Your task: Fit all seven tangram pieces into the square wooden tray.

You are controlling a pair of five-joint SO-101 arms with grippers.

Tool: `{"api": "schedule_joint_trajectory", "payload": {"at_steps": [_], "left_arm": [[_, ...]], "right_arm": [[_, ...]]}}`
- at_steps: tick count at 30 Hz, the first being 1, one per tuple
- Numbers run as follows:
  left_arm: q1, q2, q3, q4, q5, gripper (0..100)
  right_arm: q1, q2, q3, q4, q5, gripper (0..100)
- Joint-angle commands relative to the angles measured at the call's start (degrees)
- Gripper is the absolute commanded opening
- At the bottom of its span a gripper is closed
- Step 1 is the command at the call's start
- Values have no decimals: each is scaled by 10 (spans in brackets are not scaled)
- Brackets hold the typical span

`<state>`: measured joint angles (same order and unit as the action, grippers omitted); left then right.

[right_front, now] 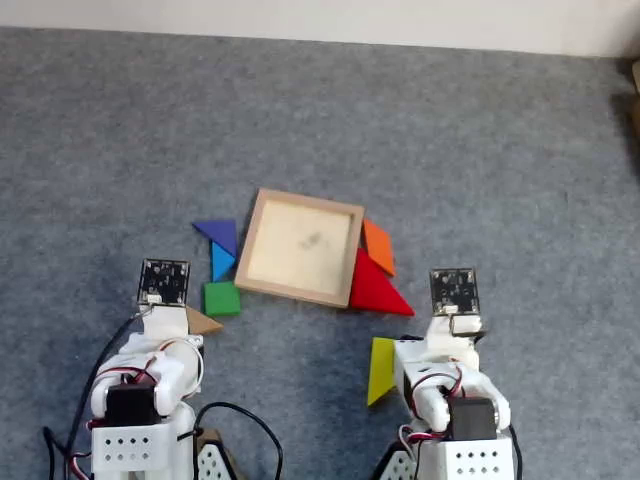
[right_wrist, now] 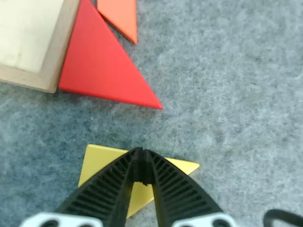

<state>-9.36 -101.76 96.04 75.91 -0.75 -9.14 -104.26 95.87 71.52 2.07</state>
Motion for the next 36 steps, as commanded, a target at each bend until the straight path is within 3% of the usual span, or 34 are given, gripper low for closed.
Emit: {"api": "schedule_joint_trajectory", "payload": {"at_steps": [1, 20, 25, 30, 36], "left_arm": [[12, -26, 12, 4, -2, 6], [12, -26, 12, 4, -2, 6], [12, -26, 12, 4, -2, 6], [12, -26, 12, 4, -2, 6], [12, -26, 12, 4, -2, 6]], "right_arm": [[6, -11, 70, 3, 2, 6], [17, -11, 61, 0, 4, 6], [30, -11, -50, 0, -2, 5], [54, -9, -174, 15, -91, 5], [52, 48, -269, 39, -110, 9]]}}
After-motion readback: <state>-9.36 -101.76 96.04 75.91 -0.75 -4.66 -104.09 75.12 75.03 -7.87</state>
